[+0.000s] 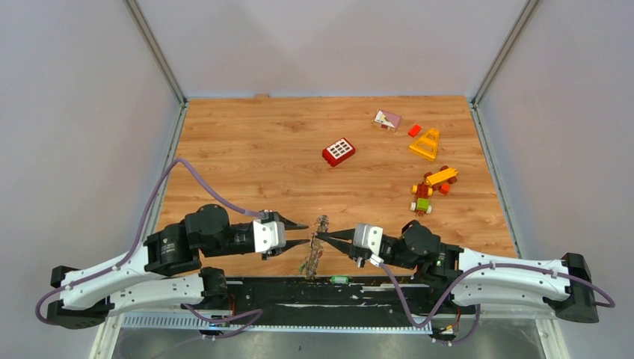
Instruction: Remove the keys from the keyring
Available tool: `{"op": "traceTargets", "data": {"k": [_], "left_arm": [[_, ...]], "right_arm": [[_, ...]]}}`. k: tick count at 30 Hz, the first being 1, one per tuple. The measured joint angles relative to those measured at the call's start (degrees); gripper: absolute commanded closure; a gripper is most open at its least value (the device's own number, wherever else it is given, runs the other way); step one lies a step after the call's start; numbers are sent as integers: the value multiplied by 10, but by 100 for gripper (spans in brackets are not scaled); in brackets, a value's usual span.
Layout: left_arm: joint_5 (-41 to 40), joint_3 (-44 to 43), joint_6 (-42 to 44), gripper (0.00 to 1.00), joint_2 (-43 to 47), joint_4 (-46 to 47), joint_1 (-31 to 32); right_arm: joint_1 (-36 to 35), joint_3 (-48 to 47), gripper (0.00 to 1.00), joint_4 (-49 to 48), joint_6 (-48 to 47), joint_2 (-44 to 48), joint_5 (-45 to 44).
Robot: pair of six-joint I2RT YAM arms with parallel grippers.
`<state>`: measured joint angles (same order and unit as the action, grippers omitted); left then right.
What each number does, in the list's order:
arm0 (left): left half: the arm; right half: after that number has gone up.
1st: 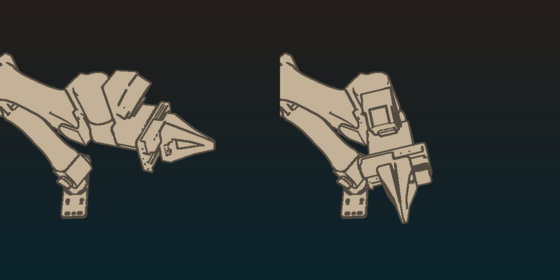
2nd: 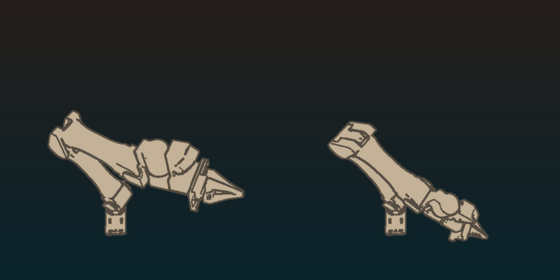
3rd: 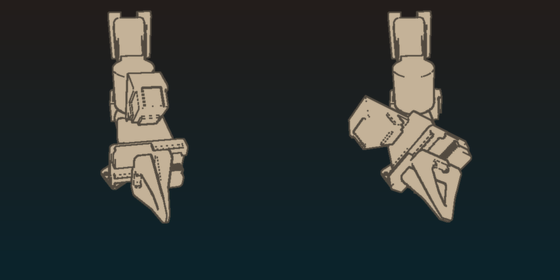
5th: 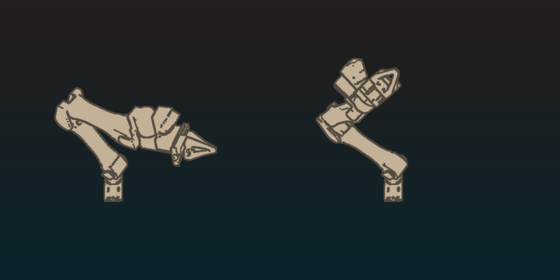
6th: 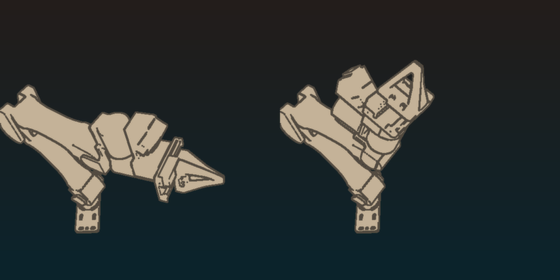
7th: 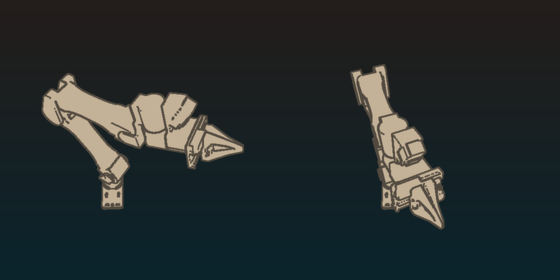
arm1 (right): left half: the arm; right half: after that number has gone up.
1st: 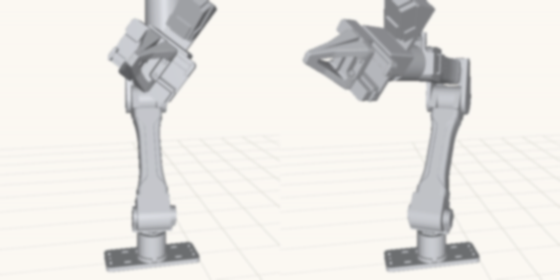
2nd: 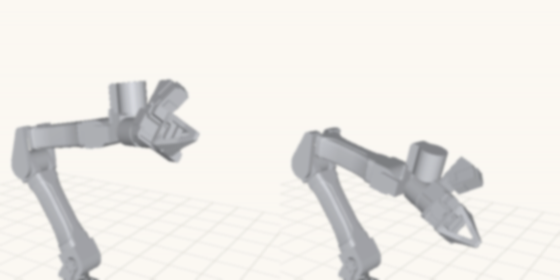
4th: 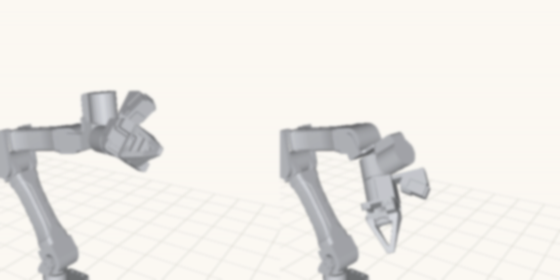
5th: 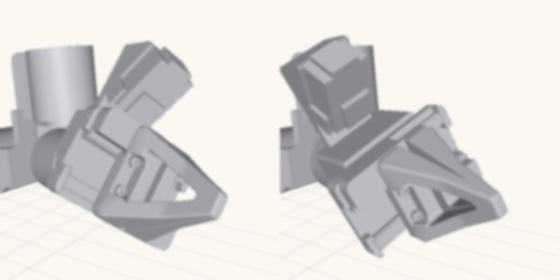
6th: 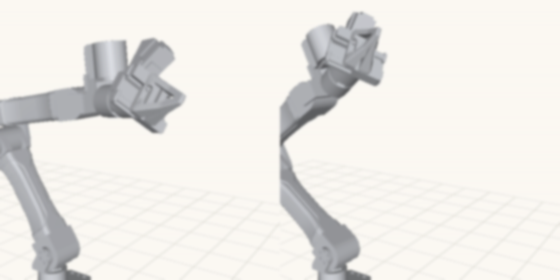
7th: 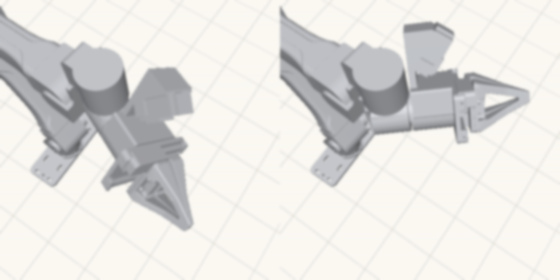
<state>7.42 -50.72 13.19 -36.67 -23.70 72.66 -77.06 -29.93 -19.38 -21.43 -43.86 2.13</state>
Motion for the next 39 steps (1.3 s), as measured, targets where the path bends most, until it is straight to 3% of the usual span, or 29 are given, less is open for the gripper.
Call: {"op": "traceTargets", "data": {"k": [13, 23, 39], "left_arm": [[-11, 10, -13, 63, -2, 27, 0], [-4, 12, -12, 74, -18, 25, 0], [-17, 12, -9, 81, -24, 14, 0]], "right_arm": [[0, 0, 100, 0, -1, 0, 1], [0, 0, 100, 0, -1, 3, 1], [0, 0, 100, 0, -2, 16, 3]]}}
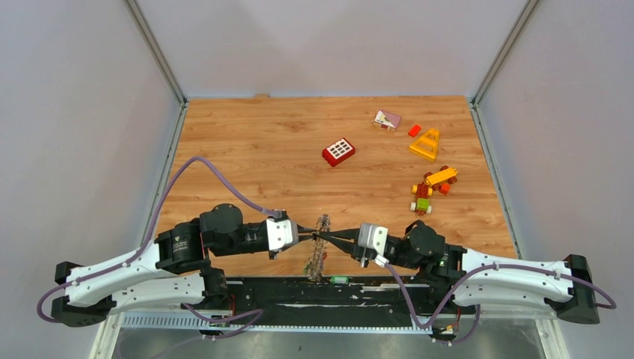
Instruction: Remove the keys from the keyring
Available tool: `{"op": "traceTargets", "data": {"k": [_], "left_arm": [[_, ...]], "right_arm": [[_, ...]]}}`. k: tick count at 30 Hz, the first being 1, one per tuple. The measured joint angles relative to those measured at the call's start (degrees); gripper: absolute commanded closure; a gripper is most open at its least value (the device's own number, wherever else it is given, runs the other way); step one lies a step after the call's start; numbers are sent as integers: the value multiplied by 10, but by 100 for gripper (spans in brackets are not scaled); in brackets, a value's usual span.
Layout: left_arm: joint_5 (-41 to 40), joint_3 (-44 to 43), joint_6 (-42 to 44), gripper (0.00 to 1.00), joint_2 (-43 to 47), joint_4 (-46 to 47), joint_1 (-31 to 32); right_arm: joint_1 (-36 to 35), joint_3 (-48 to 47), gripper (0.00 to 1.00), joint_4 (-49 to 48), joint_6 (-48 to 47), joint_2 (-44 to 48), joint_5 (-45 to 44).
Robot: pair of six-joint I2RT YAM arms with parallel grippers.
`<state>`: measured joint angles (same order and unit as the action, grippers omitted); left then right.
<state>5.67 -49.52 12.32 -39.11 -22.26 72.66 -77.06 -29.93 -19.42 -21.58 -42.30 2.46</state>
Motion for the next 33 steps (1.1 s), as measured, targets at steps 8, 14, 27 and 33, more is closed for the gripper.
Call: {"op": "traceTargets", "data": {"k": [8, 14, 27, 33], "left_arm": [[-4, 0, 3, 93, -2, -1, 0], [-6, 0, 5, 98, -3, -2, 0], [-13, 0, 10, 100, -5, -3, 0], [-16, 0, 10, 100, -7, -5, 0]], "right_arm": [[0, 0, 100, 0, 0, 0, 0], [0, 0, 100, 0, -2, 0, 0], [0, 9, 100, 0, -6, 12, 1], [0, 11, 100, -1, -6, 13, 2]]}}
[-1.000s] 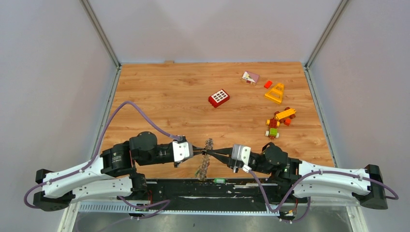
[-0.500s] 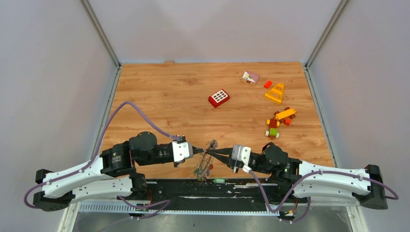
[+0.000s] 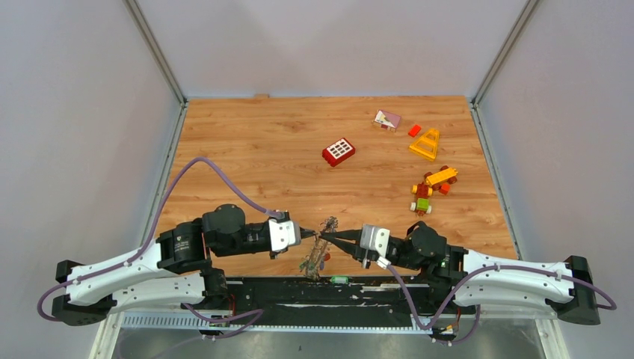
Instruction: Remove the keys from the keyring
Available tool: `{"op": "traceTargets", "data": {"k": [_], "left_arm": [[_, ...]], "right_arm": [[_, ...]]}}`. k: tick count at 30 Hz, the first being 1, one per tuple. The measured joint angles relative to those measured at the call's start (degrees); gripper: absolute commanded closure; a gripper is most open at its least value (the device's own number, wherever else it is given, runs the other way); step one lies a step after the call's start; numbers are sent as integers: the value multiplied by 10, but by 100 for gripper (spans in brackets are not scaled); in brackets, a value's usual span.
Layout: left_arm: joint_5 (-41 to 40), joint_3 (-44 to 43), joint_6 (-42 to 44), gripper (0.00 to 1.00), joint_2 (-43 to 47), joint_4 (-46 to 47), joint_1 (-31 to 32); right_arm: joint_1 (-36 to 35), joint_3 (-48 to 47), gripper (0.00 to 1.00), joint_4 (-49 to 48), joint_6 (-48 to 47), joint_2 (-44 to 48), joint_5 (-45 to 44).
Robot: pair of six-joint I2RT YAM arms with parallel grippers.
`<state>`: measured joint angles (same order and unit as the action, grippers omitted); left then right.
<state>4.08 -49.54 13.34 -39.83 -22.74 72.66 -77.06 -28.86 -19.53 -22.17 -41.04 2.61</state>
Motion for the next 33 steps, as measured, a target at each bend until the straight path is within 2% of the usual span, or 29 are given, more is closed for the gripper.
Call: {"op": "traceTargets", "data": {"k": [33], "left_arm": [[18, 0, -3, 100, -16, 11, 0]], "right_arm": [[0, 38, 100, -76, 0, 14, 9]]}}
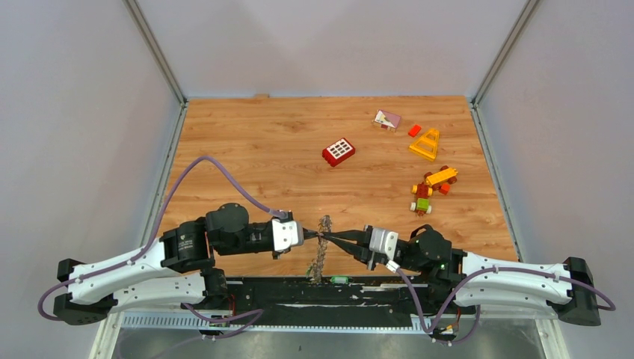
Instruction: Remove the keys from the keyring
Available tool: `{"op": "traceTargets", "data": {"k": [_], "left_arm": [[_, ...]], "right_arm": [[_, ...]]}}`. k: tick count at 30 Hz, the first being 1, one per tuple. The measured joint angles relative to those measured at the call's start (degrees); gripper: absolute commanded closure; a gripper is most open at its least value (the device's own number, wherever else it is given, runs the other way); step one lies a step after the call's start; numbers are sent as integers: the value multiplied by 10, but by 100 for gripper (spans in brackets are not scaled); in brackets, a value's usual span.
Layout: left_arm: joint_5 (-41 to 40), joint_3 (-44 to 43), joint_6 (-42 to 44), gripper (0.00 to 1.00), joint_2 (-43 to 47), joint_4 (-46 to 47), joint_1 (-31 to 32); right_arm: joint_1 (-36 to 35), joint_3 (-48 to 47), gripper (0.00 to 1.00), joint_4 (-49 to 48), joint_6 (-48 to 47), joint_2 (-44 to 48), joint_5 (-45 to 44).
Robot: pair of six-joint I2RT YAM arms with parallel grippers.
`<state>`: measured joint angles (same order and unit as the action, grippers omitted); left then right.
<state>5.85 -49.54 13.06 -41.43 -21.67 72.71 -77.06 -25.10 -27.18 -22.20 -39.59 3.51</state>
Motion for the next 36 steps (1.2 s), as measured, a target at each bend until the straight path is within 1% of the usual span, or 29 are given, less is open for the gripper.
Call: {"op": "traceTargets", "data": {"k": [11, 19, 28, 36], "left_arm": [[3, 0, 0, 100, -2, 6, -1], [9, 10, -2, 100, 9, 20, -1], [22, 40, -4, 100, 39, 67, -1], [17, 40, -3, 100, 52, 77, -1]], "right_arm": [[0, 2, 100, -26, -5, -10, -1], [0, 18, 100, -77, -4, -19, -5], [0, 41, 100, -159, 9, -35, -15], [-1, 42, 100, -171, 11, -33, -22]]}}
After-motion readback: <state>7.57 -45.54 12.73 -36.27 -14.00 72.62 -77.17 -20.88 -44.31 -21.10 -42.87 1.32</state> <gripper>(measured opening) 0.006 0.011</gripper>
